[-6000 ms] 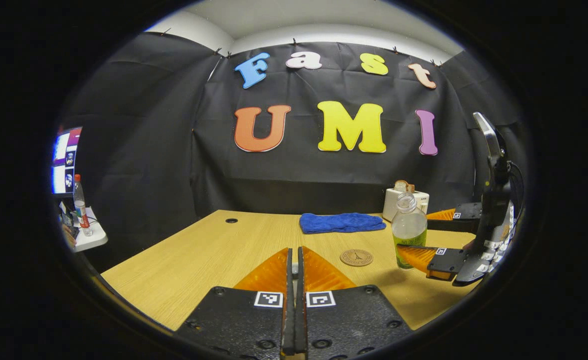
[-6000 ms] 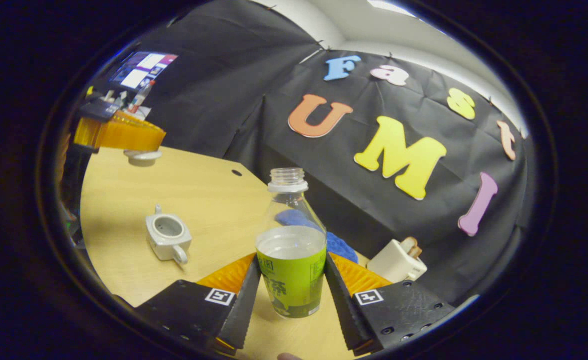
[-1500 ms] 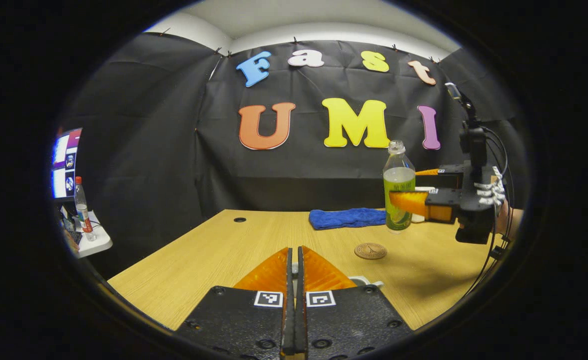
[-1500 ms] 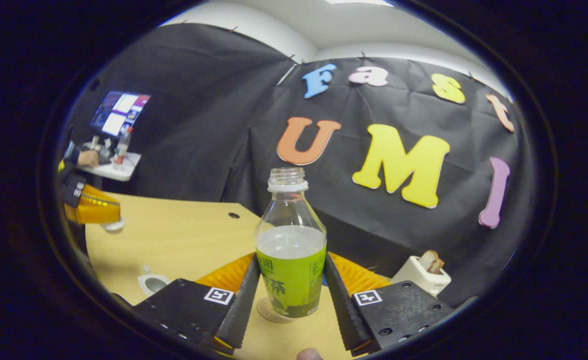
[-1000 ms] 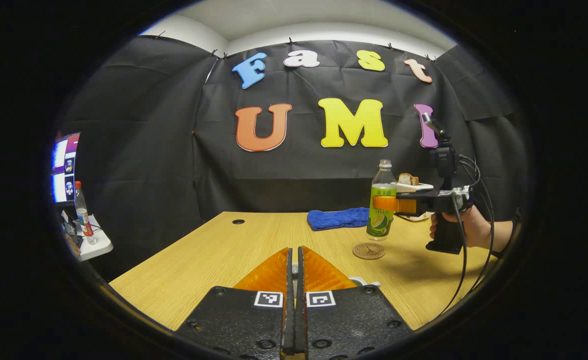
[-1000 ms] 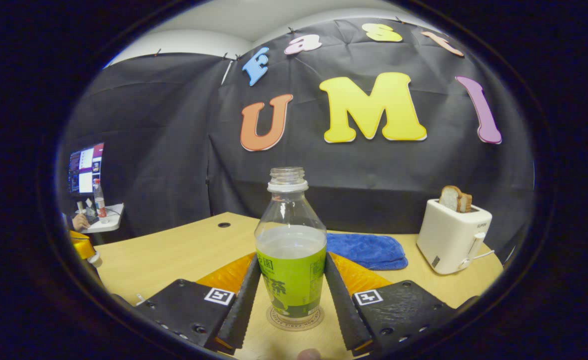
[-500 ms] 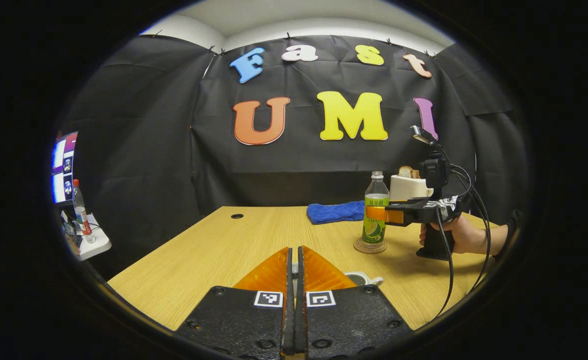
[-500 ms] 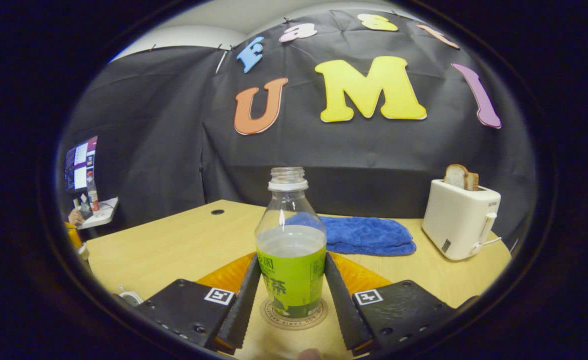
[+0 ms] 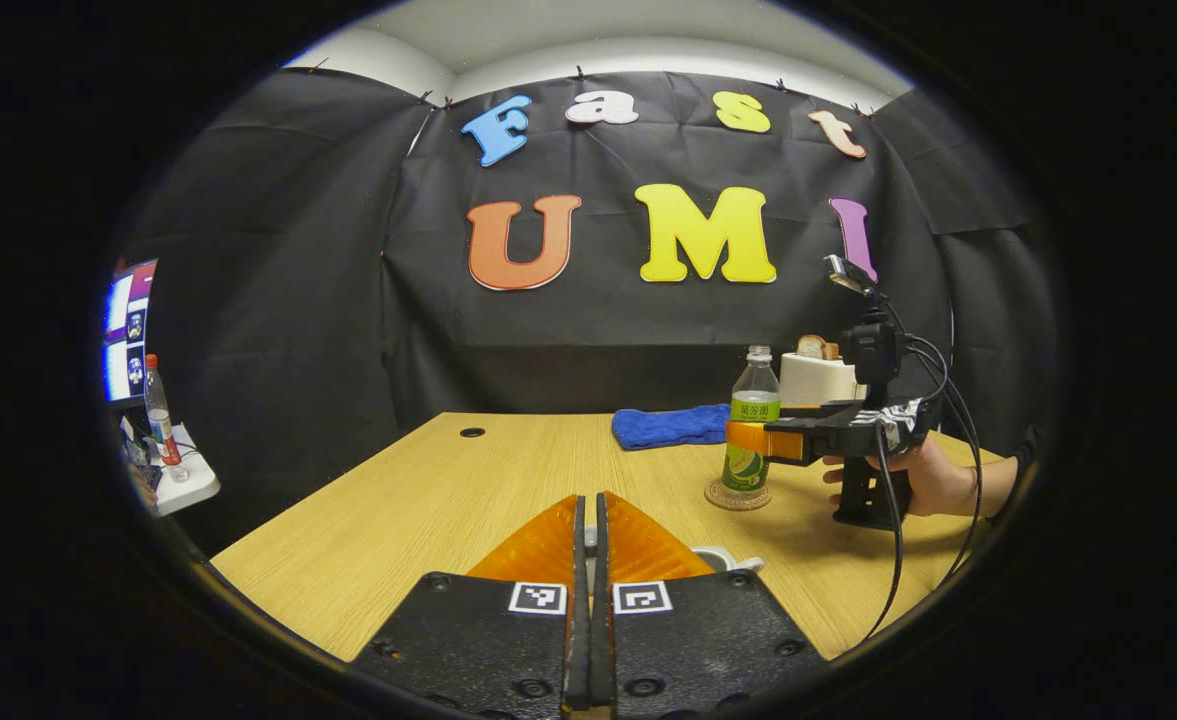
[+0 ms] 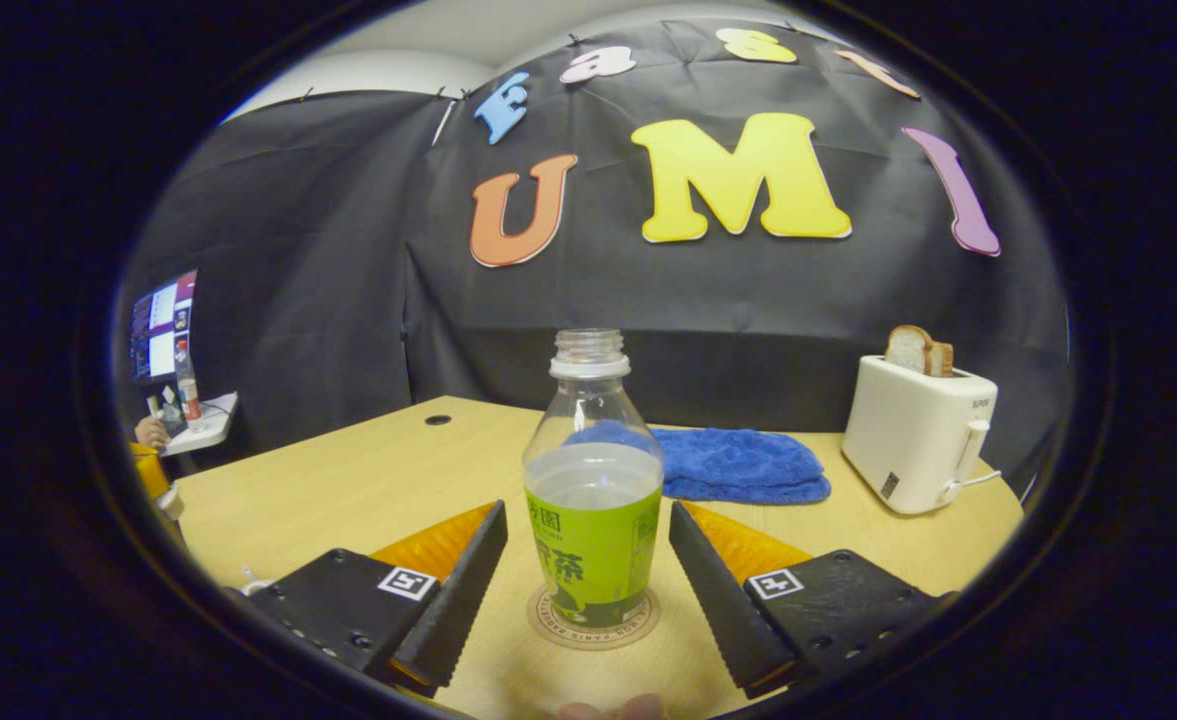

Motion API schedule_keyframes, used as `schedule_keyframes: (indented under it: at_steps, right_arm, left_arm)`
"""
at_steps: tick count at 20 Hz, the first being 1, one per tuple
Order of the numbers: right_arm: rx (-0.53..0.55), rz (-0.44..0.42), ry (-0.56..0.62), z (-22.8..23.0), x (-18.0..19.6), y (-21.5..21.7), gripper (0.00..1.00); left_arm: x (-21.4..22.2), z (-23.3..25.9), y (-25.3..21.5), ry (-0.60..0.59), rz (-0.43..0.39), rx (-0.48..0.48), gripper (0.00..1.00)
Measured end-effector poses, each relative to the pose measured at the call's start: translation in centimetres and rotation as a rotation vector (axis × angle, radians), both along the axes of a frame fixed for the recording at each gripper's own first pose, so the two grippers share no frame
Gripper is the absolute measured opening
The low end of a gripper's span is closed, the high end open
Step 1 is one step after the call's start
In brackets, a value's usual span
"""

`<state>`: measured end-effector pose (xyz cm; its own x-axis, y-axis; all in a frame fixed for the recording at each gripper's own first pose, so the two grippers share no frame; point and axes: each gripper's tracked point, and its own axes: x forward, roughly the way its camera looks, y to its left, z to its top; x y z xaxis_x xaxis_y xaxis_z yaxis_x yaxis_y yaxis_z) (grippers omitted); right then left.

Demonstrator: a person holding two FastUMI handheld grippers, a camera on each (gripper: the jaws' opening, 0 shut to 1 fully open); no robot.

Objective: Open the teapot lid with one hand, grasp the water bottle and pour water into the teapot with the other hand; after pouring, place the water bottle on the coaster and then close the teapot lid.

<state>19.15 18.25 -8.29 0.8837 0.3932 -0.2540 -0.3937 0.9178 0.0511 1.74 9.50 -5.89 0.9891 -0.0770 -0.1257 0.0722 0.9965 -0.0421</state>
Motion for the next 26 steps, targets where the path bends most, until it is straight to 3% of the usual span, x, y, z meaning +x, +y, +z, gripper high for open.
schedule_keyframes:
  at_steps: [9,12,19,26]
  right_arm:
    - [0.014,-0.135,-0.084,3.7,-7.4,-9.9,0.94]
    - [0.034,-0.154,-0.099,3.9,-9.8,-11.6,0.96]
    - [0.018,-0.197,-0.153,4.6,-12.3,-13.7,0.96]
    - [-0.006,-0.187,-0.146,3.9,-12.9,-13.8,0.96]
  left_arm:
    - [1.1,-0.1,-5.4,-0.013,-0.067,-0.028,0.03]
    - [1.4,-0.1,-6.5,-0.019,-0.074,-0.037,0.03]
    - [2.3,-2.1,-6.3,0.002,-0.049,-0.064,0.03]
    - [2.8,-3.6,-7.0,0.014,-0.056,-0.047,0.03]
